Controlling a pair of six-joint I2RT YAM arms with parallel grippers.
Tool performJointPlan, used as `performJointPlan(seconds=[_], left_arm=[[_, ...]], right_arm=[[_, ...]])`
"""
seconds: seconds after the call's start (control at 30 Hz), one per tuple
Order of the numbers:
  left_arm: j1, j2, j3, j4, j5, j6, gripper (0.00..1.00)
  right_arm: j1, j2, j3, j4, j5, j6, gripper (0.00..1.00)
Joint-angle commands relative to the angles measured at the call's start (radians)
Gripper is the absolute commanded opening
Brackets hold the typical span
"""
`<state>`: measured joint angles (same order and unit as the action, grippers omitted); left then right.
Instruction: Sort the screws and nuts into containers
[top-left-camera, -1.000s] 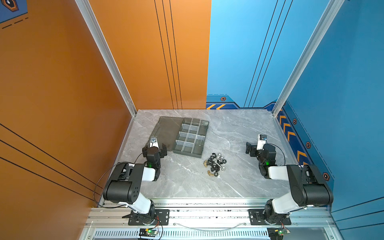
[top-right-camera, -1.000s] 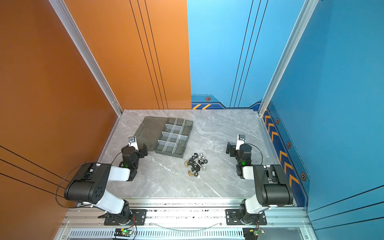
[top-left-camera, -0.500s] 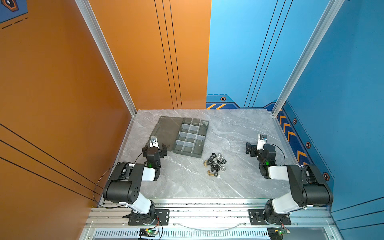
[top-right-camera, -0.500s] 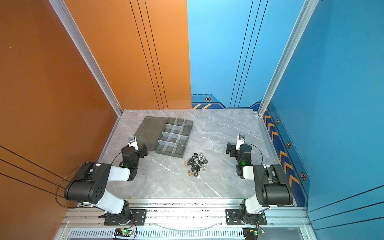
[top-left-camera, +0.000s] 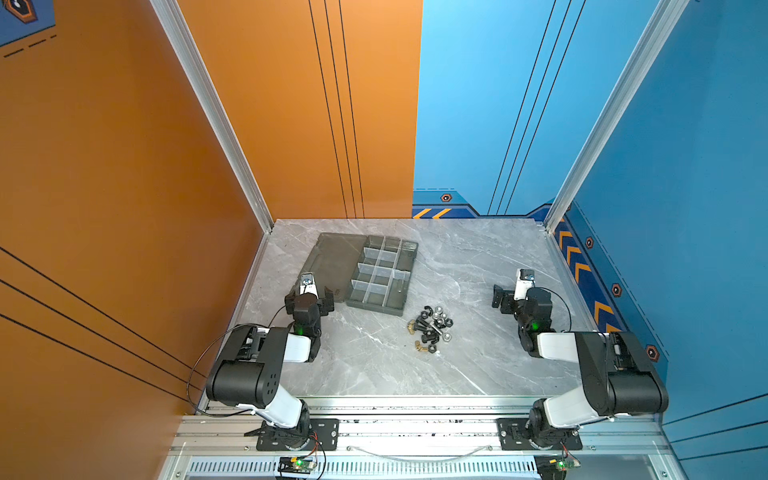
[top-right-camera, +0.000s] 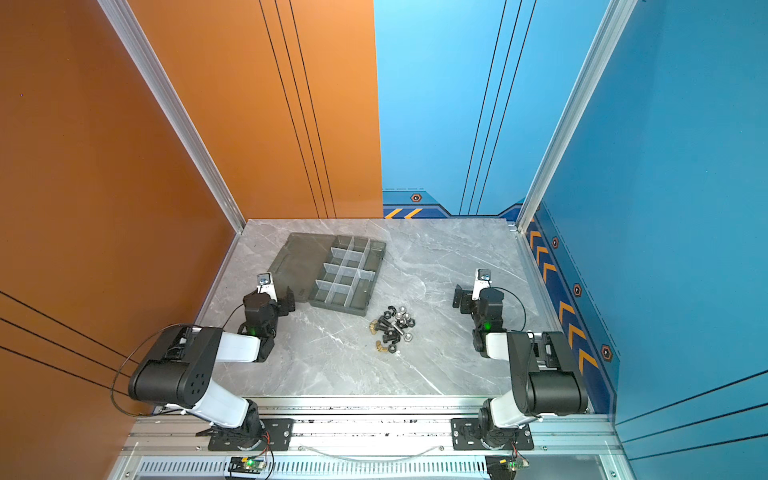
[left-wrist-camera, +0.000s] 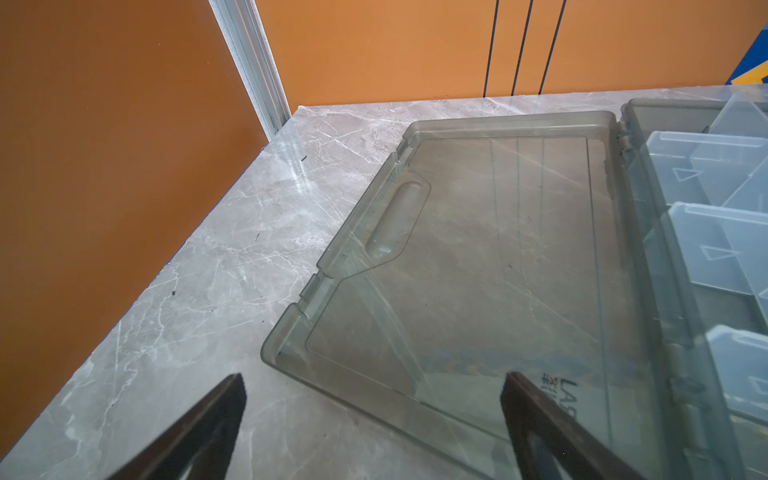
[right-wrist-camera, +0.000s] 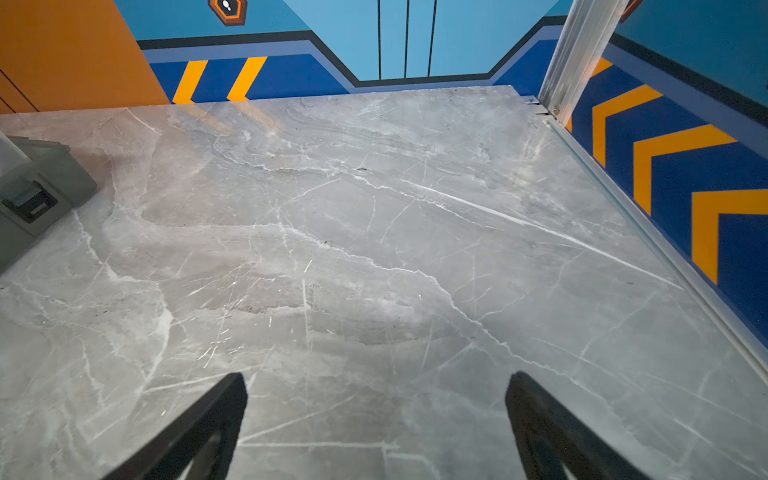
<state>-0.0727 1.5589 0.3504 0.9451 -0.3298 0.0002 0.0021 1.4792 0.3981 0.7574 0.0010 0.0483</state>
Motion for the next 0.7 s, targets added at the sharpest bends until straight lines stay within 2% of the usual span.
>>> performJointPlan(seconds=[0.0,0.23,0.37,0.47,0.67], left_arm=[[-0.011,-0.058,0.052,-0.106,0.001,0.01,0.98],[-0.102,-0.214,0.219,-0.527,-0.017,0.064,0.98],[-0.171,-0.274,0.299,-0.75,-0.024,-0.019,0.98],[-0.235,-0.311,0.312,-0.851,-0.027,-0.081,0.98],[-0.368,-0.405,0.296,-0.992,-0.031,-0.21,0.98]], right_arm=[[0.015,-0.092,0.11,-0.252,0.015,0.006,1.0],[0.078,-0.159,0.292,-0.623,-0.104,0.104,1.0],[0.17,-0.128,0.422,-0.83,-0.218,0.119,1.0],[0.259,-0.08,0.512,-0.995,-0.265,0.128,1.0],[0.426,0.016,0.589,-1.152,-0.391,0.223,1.0]])
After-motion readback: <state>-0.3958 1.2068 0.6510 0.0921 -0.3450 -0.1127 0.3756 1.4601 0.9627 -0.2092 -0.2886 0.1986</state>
